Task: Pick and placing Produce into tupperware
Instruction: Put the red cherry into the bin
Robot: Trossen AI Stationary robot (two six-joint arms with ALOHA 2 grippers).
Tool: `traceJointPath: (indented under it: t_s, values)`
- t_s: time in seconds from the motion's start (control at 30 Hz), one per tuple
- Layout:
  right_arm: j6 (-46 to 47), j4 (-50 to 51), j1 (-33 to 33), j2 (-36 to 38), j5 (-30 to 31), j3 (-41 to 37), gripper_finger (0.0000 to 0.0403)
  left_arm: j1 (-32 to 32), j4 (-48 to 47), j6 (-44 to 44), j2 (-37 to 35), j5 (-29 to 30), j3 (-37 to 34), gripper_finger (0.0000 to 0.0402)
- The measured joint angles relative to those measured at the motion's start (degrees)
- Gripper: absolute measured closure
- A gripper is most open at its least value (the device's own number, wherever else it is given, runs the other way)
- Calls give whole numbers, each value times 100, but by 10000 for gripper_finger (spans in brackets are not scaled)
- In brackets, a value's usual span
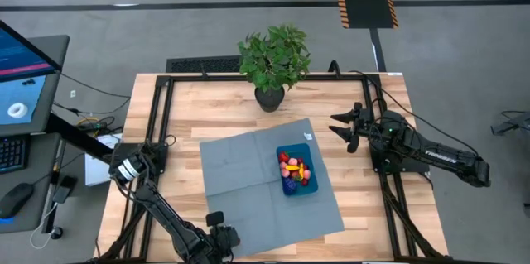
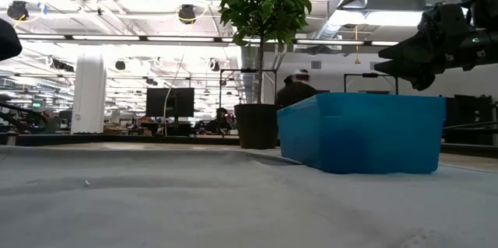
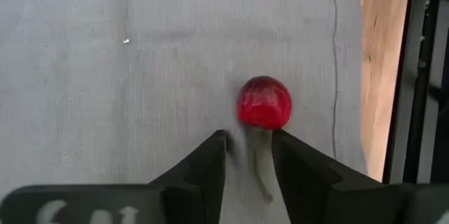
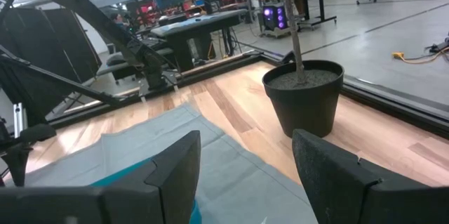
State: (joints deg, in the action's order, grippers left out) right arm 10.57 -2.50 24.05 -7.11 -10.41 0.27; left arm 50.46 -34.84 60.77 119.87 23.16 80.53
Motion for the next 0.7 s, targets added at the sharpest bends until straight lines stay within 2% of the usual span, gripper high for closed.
traceJointPath:
  t_s: [0.27,0.53,0.7]
  values:
    - [0,0,-1,0,0,0,154,-2,-40,-43,-12,-187,24,339]
    - [0,0,-2,0,0,2,154,0,-21,-37,-12,-97,24,327]
    - [0,0,-1,0,0,0,154,7,-32,-160,-12,-58,84,341]
